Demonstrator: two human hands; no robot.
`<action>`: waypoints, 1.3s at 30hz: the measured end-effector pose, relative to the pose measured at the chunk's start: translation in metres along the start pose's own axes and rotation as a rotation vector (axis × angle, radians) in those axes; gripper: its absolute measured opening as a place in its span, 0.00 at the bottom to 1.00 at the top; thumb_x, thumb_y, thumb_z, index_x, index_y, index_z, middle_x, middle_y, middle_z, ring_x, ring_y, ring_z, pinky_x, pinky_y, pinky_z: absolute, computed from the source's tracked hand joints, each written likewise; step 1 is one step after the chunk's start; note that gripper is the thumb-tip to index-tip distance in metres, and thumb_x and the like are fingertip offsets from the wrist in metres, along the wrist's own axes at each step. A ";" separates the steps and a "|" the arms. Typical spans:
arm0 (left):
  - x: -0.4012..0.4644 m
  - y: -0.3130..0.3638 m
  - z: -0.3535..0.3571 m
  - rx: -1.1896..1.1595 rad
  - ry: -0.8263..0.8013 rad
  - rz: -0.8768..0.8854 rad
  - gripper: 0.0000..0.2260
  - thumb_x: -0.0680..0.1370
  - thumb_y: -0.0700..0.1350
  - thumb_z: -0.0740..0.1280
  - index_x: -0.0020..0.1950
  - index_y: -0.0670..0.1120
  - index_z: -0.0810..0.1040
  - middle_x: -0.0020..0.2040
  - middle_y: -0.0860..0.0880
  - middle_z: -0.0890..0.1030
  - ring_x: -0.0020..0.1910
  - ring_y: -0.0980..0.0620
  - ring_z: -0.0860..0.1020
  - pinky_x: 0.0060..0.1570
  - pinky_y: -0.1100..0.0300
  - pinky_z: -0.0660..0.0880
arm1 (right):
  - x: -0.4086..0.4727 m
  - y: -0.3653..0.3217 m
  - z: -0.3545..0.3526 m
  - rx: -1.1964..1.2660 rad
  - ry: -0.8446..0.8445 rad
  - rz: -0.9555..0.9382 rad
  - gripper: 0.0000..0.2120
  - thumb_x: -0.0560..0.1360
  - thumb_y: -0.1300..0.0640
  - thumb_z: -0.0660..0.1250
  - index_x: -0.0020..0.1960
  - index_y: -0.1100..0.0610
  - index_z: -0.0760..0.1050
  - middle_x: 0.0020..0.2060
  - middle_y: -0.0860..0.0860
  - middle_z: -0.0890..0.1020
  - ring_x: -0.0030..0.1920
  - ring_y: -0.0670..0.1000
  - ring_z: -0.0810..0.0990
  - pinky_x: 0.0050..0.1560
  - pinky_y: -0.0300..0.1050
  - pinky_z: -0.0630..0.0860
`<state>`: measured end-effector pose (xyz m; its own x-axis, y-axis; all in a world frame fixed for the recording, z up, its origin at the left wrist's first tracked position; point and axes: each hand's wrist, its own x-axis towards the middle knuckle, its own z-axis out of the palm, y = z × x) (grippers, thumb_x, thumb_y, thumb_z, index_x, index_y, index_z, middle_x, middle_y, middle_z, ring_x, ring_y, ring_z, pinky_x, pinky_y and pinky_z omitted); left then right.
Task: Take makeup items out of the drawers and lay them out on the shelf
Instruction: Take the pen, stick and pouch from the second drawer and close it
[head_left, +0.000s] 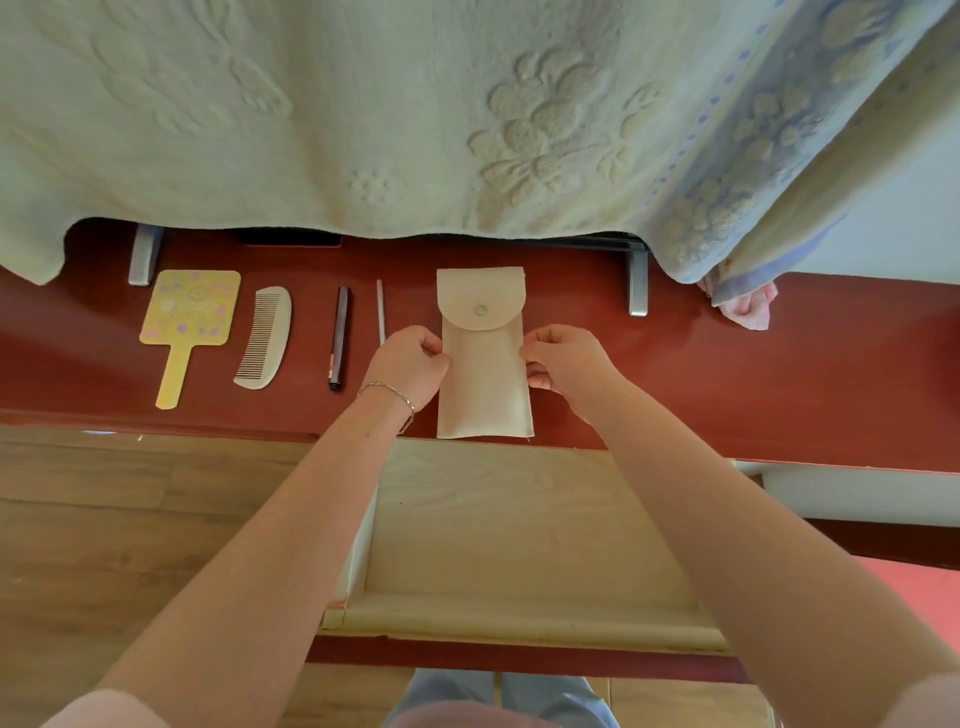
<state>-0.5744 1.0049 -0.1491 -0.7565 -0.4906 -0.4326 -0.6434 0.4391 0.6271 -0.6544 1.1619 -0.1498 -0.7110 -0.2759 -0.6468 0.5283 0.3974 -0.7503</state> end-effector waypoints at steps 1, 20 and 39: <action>0.002 0.001 0.000 0.016 0.013 -0.002 0.06 0.74 0.41 0.63 0.39 0.51 0.73 0.44 0.49 0.80 0.46 0.46 0.80 0.52 0.51 0.78 | 0.002 -0.001 0.002 -0.002 0.020 0.002 0.06 0.74 0.69 0.61 0.44 0.60 0.74 0.43 0.58 0.81 0.40 0.51 0.79 0.37 0.39 0.78; -0.010 -0.005 -0.006 0.031 0.083 0.037 0.17 0.78 0.42 0.59 0.68 0.45 0.70 0.53 0.48 0.79 0.56 0.50 0.76 0.52 0.65 0.67 | -0.018 0.015 -0.009 -0.265 0.079 -0.129 0.13 0.76 0.61 0.61 0.57 0.54 0.77 0.44 0.48 0.83 0.45 0.47 0.82 0.53 0.44 0.79; -0.111 -0.031 0.068 0.450 -0.015 0.687 0.26 0.73 0.51 0.61 0.69 0.41 0.68 0.64 0.45 0.75 0.65 0.46 0.73 0.65 0.53 0.72 | -0.119 0.136 -0.055 -0.998 0.049 -0.560 0.28 0.70 0.40 0.57 0.65 0.52 0.70 0.64 0.48 0.73 0.66 0.51 0.69 0.61 0.51 0.71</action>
<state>-0.4780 1.0968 -0.1648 -0.9983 0.0058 -0.0572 -0.0198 0.8994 0.4368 -0.5238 1.2968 -0.1675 -0.7592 -0.6076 -0.2334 -0.4568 0.7528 -0.4739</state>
